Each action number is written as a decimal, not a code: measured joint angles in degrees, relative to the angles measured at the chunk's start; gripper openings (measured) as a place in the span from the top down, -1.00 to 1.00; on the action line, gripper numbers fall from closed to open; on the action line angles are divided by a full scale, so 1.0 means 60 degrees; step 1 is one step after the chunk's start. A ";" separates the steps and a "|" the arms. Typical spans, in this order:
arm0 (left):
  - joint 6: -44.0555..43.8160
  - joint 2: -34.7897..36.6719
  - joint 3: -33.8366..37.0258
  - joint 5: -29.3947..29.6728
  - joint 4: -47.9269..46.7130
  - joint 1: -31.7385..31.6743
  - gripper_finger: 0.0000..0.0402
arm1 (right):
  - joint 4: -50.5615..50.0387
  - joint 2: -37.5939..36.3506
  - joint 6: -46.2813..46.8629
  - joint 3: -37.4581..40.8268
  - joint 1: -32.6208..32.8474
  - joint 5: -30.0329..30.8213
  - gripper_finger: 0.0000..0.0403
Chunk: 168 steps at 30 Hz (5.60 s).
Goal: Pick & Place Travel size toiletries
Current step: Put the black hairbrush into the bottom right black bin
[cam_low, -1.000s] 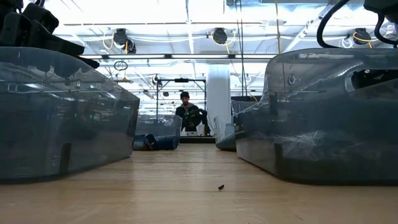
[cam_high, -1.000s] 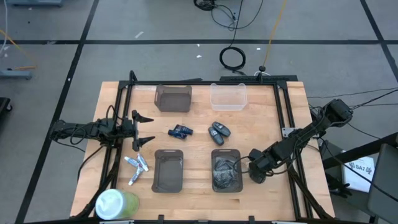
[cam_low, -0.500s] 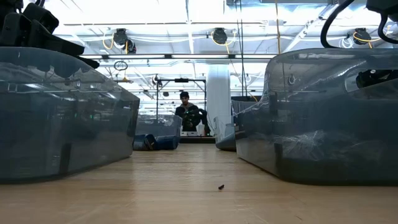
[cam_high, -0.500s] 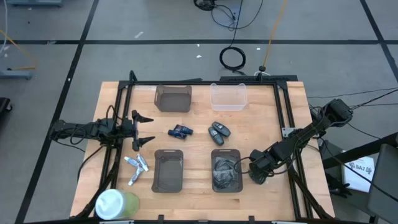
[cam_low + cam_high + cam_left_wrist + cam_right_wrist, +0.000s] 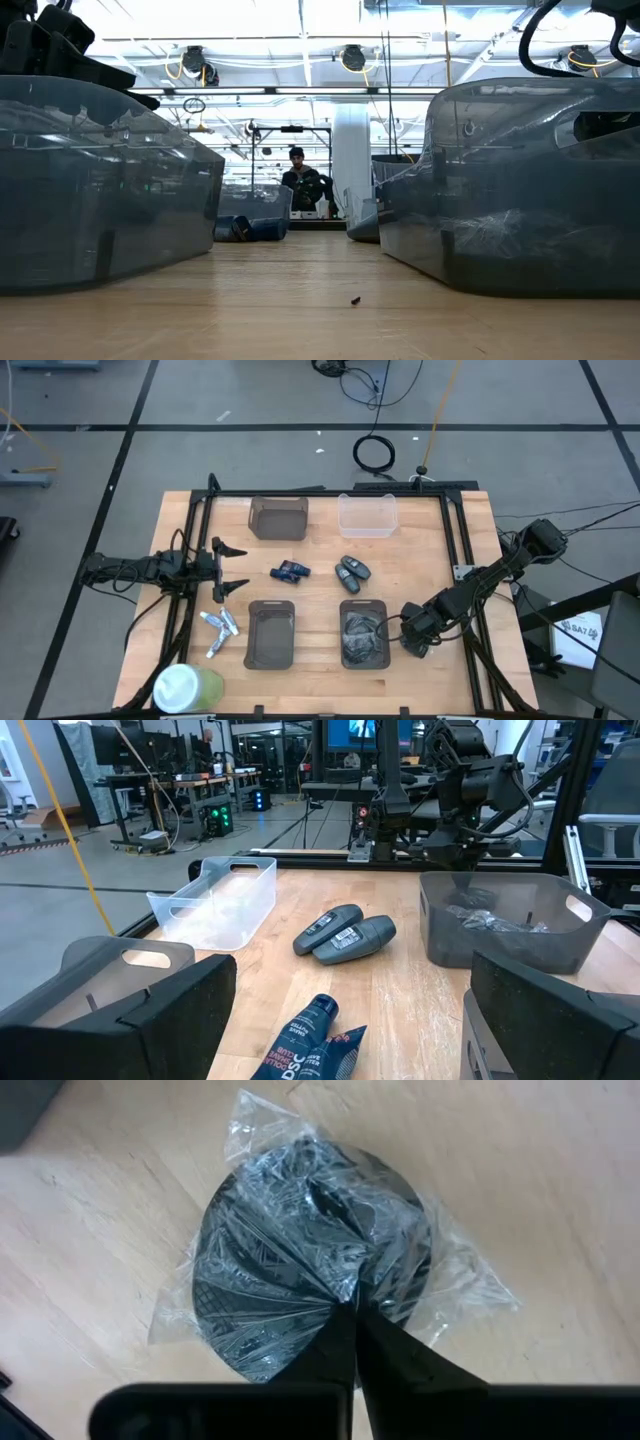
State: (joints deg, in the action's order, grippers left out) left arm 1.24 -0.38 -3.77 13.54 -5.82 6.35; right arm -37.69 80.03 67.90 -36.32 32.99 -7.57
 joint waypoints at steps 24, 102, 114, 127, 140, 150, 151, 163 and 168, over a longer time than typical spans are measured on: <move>0.0004 0.0002 0.0000 0.0000 0.0000 0.0000 -0.97 | 0.0011 0.0000 -0.0005 0.0000 0.0000 0.0007 1.00; 0.0000 0.0000 0.0000 0.0000 0.0004 0.0000 -0.97 | 0.6769 -0.4513 -0.7340 0.0202 0.1020 0.1297 1.00; 0.0000 0.0000 0.0003 0.0000 0.0004 0.0000 -0.97 | 1.2784 -0.4053 -1.0019 0.2319 0.1020 0.1297 1.00; 0.0004 0.0002 0.0000 0.0000 0.0000 0.0000 -0.97 | 1.5300 -0.1813 -1.1687 0.1933 0.1020 0.4050 1.00; 0.0004 0.0004 0.0000 0.0000 0.0004 0.0000 -0.97 | 0.8105 -0.1422 -1.0121 -0.2463 0.0693 0.5786 1.00; 0.0004 0.0003 0.0000 0.0000 0.0003 0.0000 -0.97 | 0.5105 -0.0942 -0.8197 -0.3566 -0.0461 0.5967 1.00; 0.0004 0.0001 0.0000 0.0000 0.0000 0.0000 -0.97 | 0.4704 -0.0843 -0.7985 -0.3564 -0.0541 0.5939 1.00; 0.0000 0.0000 0.0000 -0.0004 0.0001 0.0000 -0.97 | 0.3604 0.0010 -0.7110 -0.3547 -0.0871 0.4455 1.00; 0.0002 0.0001 0.0001 -0.0001 0.0004 0.0000 -0.97 | 0.3576 0.0081 -0.6500 -0.3172 -0.0871 0.4227 1.00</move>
State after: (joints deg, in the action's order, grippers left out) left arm 1.25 -0.38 -3.76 13.53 -5.80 6.35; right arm -16.23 80.51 28.90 -55.35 27.77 17.79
